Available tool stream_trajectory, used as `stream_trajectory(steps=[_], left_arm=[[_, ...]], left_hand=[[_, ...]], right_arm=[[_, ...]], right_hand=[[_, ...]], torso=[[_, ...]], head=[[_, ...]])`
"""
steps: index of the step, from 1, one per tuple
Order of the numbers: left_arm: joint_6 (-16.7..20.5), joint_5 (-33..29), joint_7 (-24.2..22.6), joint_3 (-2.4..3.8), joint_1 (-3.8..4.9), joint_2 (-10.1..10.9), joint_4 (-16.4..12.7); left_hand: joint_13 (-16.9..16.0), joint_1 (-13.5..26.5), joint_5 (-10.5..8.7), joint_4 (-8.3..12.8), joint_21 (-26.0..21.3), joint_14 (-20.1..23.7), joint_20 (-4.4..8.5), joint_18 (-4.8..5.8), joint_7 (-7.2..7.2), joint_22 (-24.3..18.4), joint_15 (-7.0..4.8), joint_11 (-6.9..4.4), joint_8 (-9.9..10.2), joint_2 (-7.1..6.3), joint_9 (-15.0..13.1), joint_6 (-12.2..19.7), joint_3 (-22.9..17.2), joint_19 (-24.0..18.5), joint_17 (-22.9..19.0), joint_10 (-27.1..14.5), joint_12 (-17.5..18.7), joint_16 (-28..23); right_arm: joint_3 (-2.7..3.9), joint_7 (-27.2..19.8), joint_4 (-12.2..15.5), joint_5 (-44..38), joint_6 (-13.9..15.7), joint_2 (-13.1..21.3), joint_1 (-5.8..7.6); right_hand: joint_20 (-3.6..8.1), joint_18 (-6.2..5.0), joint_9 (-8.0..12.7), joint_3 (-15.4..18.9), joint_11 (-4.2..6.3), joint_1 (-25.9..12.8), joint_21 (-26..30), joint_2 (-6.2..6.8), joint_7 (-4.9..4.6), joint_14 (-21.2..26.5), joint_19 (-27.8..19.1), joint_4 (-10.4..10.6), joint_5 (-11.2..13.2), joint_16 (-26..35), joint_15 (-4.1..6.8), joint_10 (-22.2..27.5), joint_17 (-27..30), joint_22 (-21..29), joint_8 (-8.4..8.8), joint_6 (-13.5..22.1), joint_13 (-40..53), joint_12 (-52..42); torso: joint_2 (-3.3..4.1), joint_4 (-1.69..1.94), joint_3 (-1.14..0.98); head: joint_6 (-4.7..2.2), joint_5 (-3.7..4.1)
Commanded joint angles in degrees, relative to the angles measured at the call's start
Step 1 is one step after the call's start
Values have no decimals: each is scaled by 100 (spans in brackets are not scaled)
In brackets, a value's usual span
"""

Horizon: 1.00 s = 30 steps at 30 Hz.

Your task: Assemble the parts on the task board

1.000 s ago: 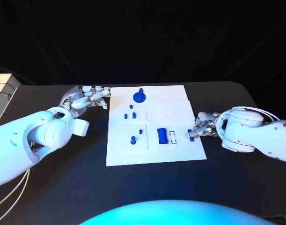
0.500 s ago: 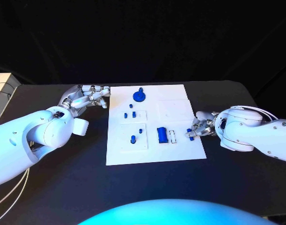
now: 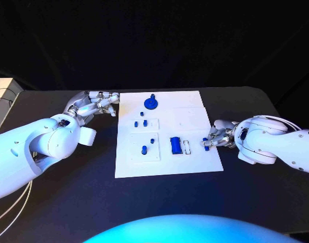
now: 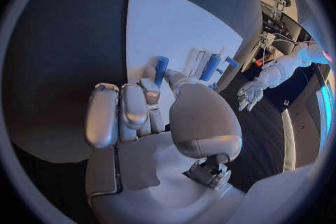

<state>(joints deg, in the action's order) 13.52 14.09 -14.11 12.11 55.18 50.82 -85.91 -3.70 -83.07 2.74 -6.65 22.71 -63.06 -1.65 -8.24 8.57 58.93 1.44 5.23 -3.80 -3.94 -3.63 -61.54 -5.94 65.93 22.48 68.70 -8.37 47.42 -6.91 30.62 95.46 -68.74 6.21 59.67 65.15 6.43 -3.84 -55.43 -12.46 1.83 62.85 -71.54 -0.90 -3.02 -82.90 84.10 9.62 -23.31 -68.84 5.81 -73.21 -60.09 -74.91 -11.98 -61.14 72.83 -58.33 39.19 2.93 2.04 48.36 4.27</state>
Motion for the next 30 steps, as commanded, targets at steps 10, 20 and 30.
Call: stream_trajectory(steps=[10,20,30], left_arm=[[-73,-28,-10,3,-5,-21,-6],[-76,-28,-6,3,-5,-18,-11],[-74,-28,-3,3,-5,2,-25]], left_hand=[[4,17,23,-23,-38,-49,10,32,20,5,6,-15,-24,57,-5,10,-18,33,-1,-38,-22,-29],[4,17,23,-23,-38,-49,10,32,20,5,6,-15,-24,57,-5,10,-18,33,-1,-38,-22,-29],[4,17,23,-23,-38,-49,10,32,20,5,6,-15,-24,57,-5,10,-18,33,-1,-38,-22,-29]], right_arm=[[-32,-350,352,951,325,70,172],[-27,-359,557,943,353,-38,287],[-44,-257,392,888,198,-287,171]], right_hand=[[-13,60,224,-1785,37,-16,-6,-25,45,-23,431,-1831,-68,40,-26,-36,4,-1044,-40,79,-2,-1],[-13,61,222,-1778,37,-15,-11,-25,46,-23,432,-1835,-74,43,-25,-36,5,-1046,-42,76,-4,-1],[-14,62,221,-1757,38,-6,-18,-33,46,-24,432,-1833,-76,45,-26,-38,4,-1047,-41,77,-2,-9]], torso=[[0,0,2],[-1,2,8],[4,2,6]], head=[[-7,4],[0,1],[16,-21]])
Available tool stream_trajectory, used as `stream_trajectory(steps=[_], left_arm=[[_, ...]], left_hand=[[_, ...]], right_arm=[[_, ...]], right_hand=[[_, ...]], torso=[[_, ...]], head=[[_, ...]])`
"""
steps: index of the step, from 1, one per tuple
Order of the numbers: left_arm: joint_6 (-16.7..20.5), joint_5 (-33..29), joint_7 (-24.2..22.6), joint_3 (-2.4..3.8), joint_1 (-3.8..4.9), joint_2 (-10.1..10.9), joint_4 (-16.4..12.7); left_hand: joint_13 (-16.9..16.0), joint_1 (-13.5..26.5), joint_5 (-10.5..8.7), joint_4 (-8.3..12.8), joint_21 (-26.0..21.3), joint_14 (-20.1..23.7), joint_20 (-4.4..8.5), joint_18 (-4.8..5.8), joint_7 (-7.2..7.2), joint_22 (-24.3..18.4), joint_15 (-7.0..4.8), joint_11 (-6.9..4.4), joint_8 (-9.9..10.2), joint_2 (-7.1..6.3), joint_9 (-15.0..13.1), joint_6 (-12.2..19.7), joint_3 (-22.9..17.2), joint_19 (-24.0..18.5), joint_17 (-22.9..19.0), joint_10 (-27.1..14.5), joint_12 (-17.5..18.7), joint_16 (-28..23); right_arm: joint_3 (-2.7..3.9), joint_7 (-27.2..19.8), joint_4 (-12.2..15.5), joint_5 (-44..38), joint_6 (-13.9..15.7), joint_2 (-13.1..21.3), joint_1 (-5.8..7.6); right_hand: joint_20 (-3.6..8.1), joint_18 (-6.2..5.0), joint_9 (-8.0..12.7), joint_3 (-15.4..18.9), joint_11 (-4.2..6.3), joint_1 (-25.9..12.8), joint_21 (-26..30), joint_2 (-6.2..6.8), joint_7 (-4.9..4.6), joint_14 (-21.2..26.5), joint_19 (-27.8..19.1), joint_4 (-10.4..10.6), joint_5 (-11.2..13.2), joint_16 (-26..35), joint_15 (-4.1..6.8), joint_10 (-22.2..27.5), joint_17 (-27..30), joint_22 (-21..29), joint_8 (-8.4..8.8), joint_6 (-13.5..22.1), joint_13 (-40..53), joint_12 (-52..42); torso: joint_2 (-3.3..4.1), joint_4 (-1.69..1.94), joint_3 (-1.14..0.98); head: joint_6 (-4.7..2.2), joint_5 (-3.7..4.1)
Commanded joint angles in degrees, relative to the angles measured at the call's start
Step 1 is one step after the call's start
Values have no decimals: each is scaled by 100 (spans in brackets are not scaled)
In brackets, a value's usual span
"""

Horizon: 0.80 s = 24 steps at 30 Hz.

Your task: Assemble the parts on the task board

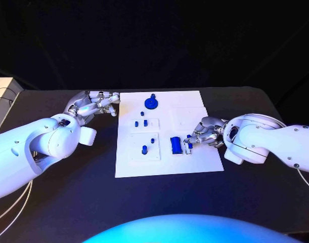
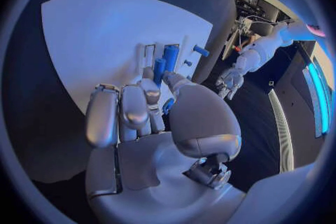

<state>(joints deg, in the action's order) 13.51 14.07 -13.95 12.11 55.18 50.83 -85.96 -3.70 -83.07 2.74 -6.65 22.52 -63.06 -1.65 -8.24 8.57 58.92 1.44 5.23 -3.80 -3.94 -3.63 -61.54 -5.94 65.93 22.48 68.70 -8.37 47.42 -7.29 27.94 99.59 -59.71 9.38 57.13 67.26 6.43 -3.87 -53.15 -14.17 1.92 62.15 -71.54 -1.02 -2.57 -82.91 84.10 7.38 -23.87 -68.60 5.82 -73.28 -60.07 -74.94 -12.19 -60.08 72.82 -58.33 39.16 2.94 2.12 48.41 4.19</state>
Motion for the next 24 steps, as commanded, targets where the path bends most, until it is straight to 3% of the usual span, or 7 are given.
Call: stream_trajectory(steps=[1,13,24], left_arm=[[-73,-27,-18,3,-4,3,-21],[-69,-27,-15,2,-4,15,-25],[-73,-27,-15,2,-4,11,-22]], left_hand=[[3,25,24,-30,-33,-49,11,34,22,21,7,-14,-23,55,-5,13,-19,37,-2,-38,-21,-29],[3,27,24,-31,-37,-49,11,34,22,25,7,-14,-23,55,-5,14,-19,38,-2,-38,-21,-29],[3,27,24,-31,-37,-49,11,34,22,25,7,-14,-23,55,-5,14,-19,38,-2,-38,-21,-29]], right_arm=[[-8,25,-33,-31,-136,-51,-59],[-17,268,-48,-457,-241,-93,-137],[-18,308,-17,-671,-131,-115,-151]], right_hand=[[-14,64,-7,-1579,28,68,-13,-21,0,-24,431,-1612,-20,23,-26,-31,2,-1043,-20,-29,0,-12],[-15,64,-7,-1556,27,83,-7,-24,0,-24,428,-1618,-11,30,-26,-21,4,-1042,-19,-29,-11,3],[-14,64,-7,-1543,29,81,-5,-17,4,-22,429,-1615,-16,40,-25,-28,14,-1041,-21,-37,-13,-2]], torso=[[6,2,-5],[5,-8,-13],[5,0,-12]], head=[[19,-17],[23,-28],[11,-23]])
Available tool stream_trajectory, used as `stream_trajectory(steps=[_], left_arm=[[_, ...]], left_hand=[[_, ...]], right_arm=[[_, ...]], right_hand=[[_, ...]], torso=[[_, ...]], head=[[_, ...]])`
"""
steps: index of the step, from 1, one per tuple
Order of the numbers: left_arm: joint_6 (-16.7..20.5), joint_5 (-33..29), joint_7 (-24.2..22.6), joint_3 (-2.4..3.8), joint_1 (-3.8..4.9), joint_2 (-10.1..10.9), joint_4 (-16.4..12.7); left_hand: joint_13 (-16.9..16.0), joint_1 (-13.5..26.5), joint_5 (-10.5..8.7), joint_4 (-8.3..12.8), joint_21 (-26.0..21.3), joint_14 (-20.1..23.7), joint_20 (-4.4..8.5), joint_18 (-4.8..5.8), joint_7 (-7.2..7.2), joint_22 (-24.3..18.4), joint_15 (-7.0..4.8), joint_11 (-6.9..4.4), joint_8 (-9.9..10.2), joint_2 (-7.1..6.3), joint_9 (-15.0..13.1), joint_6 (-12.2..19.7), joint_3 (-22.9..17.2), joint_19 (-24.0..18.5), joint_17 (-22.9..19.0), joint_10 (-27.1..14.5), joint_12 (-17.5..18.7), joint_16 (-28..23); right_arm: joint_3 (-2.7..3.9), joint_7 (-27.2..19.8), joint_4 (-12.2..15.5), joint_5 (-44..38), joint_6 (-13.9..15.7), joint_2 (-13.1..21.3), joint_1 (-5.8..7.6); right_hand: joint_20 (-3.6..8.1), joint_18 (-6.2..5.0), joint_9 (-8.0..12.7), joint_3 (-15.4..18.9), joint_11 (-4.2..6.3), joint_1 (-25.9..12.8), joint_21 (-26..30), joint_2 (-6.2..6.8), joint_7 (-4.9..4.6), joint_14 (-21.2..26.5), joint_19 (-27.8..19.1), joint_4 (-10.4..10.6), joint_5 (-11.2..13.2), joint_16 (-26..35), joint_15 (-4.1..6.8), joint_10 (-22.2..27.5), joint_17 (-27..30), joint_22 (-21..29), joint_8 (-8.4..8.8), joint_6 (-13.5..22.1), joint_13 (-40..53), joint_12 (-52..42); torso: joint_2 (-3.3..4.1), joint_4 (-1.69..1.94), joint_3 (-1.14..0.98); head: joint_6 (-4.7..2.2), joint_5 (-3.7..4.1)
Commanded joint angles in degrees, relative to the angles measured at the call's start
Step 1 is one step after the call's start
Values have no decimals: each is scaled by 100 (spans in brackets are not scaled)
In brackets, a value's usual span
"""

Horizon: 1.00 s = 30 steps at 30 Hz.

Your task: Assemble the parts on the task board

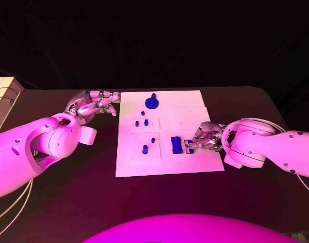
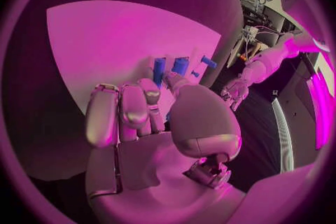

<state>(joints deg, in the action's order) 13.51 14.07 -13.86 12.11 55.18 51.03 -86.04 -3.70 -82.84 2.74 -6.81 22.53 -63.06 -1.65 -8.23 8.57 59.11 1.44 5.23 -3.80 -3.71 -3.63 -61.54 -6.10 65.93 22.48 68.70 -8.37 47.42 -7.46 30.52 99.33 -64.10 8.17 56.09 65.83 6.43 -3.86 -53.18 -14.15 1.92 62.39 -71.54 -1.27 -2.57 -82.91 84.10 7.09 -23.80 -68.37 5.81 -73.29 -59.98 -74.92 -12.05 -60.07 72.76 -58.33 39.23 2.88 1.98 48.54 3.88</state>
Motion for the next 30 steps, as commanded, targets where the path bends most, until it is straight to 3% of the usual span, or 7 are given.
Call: stream_trajectory(steps=[1,13,15,19,24,25,30], left_arm=[[-73,-26,-24,2,-4,-8,-15],[-75,-26,-20,2,-4,1,-18],[-72,-26,-19,2,-4,3,-18],[-71,-26,-18,2,-4,5,-20],[-69,-26,-17,2,-4,8,-21],[-70,-26,-17,2,-4,8,-21],[-71,-26,-16,2,-4,8,-20]], left_hand=[[3,4,24,-15,-37,-49,11,34,22,6,7,-14,-23,32,-5,14,-3,38,-2,-38,-21,-29],[3,9,23,-25,-51,-50,10,34,22,14,8,-13,-23,36,-5,14,1,44,-4,-41,-21,-31],[3,9,23,-25,-51,-50,10,34,22,14,8,-13,-23,36,-5,14,1,44,-4,-41,-21,-31],[3,9,23,-25,-51,-50,10,34,22,14,8,-13,-23,36,-5,14,1,44,-4,-41,-21,-31],[3,9,23,-25,-51,-50,10,34,22,14,8,-13,-23,36,-5,14,1,44,-4,-41,-21,-31],[3,9,23,-25,-51,-50,10,34,22,14,8,-13,-23,36,-5,14,1,44,-4,-41,-21,-31],[3,9,23,-25,-51,-50,10,34,22,14,8,-13,-23,36,-5,14,1,44,-4,-41,-21,-31]], right_arm=[[-1,50,8,-239,-5,-15,-8],[-1,20,-29,-265,12,-84,-25],[-1,19,-34,-264,23,-87,-26],[-1,33,-47,-262,32,-90,-28],[-1,86,-63,-261,64,-89,-29],[-1,97,-67,-261,81,-89,-29],[-1,138,-81,-260,182,-90,-31]], right_hand=[[-14,63,-4,-1545,29,56,-5,8,4,-22,429,-1586,-23,17,-25,-27,5,-1043,-36,-37,-6,-2],[-14,63,22,-1431,34,47,7,31,22,-24,427,-1527,76,25,-25,-21,5,-1041,-17,-36,-28,23],[-10,65,34,-1203,38,53,7,31,42,-26,429,-1471,3,26,-14,-26,2,-1041,-16,-46,-34,27],[2,69,116,-655,67,67,11,33,105,-27,431,-1312,99,33,-5,-17,4,-1041,23,-90,-43,37],[9,74,233,8,71,22,12,53,120,-30,433,-1075,451,37,-2,-12,2,-1041,64,-198,-47,38],[8,74,284,280,63,123,17,-24,105,-30,434,-995,521,41,16,-6,3,-1040,88,-227,-52,41],[7,74,327,968,47,172,15,-97,128,-30,437,-678,902,44,-4,-8,5,-1042,89,-260,-65,41]], torso=[[-2,5,4],[-4,4,8],[-2,3,9],[-5,3,8],[-2,3,7],[-2,2,7],[-1,3,3]], head=[[0,8],[13,-4],[13,-10],[14,-12],[16,-15],[14,-13],[10,-16]])
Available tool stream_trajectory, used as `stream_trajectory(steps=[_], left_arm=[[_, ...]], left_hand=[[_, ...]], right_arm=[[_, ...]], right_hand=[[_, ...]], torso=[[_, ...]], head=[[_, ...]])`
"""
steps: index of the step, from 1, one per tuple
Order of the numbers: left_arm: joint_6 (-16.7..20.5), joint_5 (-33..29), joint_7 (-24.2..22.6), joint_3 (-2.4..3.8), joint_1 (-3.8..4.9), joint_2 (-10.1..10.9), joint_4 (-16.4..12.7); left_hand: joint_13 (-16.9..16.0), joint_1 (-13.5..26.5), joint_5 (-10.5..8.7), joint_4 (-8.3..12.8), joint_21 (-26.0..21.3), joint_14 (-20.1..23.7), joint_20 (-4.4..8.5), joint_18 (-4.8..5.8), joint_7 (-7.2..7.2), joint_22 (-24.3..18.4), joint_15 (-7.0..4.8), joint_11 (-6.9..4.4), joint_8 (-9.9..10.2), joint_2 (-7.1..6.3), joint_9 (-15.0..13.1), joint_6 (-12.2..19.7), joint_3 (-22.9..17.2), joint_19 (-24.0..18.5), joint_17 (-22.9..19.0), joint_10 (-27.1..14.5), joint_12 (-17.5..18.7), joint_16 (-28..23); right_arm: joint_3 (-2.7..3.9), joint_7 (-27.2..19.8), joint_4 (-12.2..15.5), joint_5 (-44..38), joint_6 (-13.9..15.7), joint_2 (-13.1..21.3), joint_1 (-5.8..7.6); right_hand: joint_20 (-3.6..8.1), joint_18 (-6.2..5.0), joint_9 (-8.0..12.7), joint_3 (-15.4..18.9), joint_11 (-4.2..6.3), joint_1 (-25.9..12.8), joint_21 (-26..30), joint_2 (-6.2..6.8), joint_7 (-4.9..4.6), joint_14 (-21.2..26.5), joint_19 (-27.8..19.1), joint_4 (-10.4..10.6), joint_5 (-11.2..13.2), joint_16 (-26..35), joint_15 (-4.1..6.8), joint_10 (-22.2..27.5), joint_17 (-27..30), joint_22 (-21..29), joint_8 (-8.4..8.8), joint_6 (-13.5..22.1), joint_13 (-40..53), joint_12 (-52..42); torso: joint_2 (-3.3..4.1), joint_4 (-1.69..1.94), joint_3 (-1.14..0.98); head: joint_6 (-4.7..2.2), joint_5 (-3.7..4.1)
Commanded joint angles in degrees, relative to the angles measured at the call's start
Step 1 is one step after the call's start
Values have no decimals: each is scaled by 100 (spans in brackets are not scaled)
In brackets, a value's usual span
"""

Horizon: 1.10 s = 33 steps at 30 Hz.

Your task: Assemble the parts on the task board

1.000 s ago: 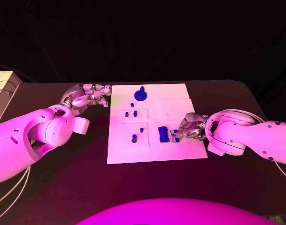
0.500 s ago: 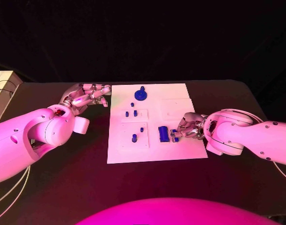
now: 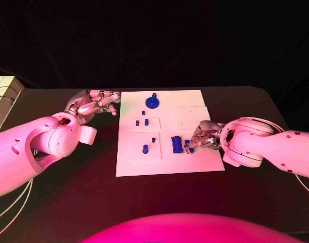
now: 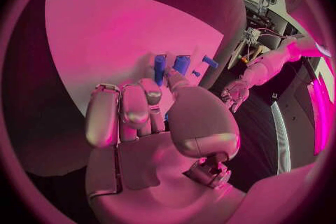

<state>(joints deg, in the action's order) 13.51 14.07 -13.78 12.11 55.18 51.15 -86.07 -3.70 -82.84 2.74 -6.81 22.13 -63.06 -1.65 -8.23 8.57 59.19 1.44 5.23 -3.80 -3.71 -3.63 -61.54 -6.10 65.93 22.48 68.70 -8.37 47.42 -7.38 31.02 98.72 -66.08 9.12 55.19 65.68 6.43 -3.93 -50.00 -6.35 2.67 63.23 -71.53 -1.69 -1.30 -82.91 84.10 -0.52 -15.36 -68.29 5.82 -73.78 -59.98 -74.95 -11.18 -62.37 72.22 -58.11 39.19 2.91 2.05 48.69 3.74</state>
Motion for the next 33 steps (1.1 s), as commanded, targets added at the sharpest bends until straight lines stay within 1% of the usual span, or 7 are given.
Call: stream_trajectory(steps=[1,2,3,5,9,16,33], left_arm=[[-71,-26,-23,3,-4,-5,-17],[-71,-26,-23,3,-4,-5,-17],[-70,-26,-23,3,-4,-5,-17],[-69,-26,-23,3,-4,-5,-17],[-67,-26,-23,3,-4,-5,-16],[-68,-26,-25,3,-4,-7,-15],[-59,-26,-24,3,-4,-8,-8]], left_hand=[[3,9,23,-25,-12,-50,10,34,22,6,8,-13,-23,36,-5,14,1,44,-4,-40,-21,-31],[3,9,23,-25,-12,-50,10,34,22,6,8,-13,-23,36,-5,14,1,44,-4,-40,-21,-31],[3,9,23,-25,-12,-50,10,34,22,6,8,-13,-23,36,-5,14,1,44,-4,-40,-21,-31],[3,9,23,-25,-12,-50,10,34,22,6,8,-13,-23,36,-5,14,1,44,-4,-40,-21,-31],[3,9,23,-25,-12,-50,10,34,22,6,8,-13,-23,36,-5,14,1,44,-4,-40,-21,-31],[3,9,23,-25,-12,-50,10,34,22,6,8,-13,-23,36,-5,14,1,44,-4,-40,-21,-31],[3,11,23,-36,-30,-50,11,35,21,17,8,-12,-23,40,-5,14,4,52,-6,-42,-22,-34]], right_arm=[[-9,90,-22,-59,109,0,-16],[-9,91,-24,-56,138,-2,-17],[-9,89,-24,-53,162,-2,-18],[-9,86,-26,-46,200,-1,-21],[-9,69,-26,-28,260,2,-25],[-9,13,-11,10,392,12,-31],[-9,-64,137,120,403,122,-45]], right_hand=[[7,79,9,268,-23,30,18,-38,-15,-32,437,141,147,33,-13,40,2,-1038,-3,-37,-10,17],[4,79,6,386,-29,-21,16,-24,-24,-33,438,222,301,31,-17,40,1,-1038,-10,-42,-10,14],[2,77,-3,523,-29,7,19,-46,-22,-32,439,294,331,28,-21,36,-1,-1037,-22,-44,-10,7],[-5,74,-8,725,-27,49,23,-86,-24,-34,439,410,334,22,-20,34,-4,-1037,-33,-40,-14,2],[-6,74,-12,909,-35,36,17,-111,-32,-32,440,535,330,24,-22,37,1,-1038,-44,-38,-21,2],[-4,75,-21,1021,-34,-33,6,-116,-30,-36,443,669,360,17,-18,19,1,-1040,-64,-54,-15,-19],[5,78,-16,1114,-18,-202,-11,-82,-5,-37,445,841,334,11,-7,-15,12,-1043,-80,-100,-2,-44]], torso=[[2,0,-3],[3,0,-3],[3,-1,-3],[5,0,-3],[0,1,-3],[-1,0,-1],[1,1,-4]], head=[[-5,-1],[-6,3],[-7,2],[-6,3],[-7,6],[-17,9],[2,-4]])
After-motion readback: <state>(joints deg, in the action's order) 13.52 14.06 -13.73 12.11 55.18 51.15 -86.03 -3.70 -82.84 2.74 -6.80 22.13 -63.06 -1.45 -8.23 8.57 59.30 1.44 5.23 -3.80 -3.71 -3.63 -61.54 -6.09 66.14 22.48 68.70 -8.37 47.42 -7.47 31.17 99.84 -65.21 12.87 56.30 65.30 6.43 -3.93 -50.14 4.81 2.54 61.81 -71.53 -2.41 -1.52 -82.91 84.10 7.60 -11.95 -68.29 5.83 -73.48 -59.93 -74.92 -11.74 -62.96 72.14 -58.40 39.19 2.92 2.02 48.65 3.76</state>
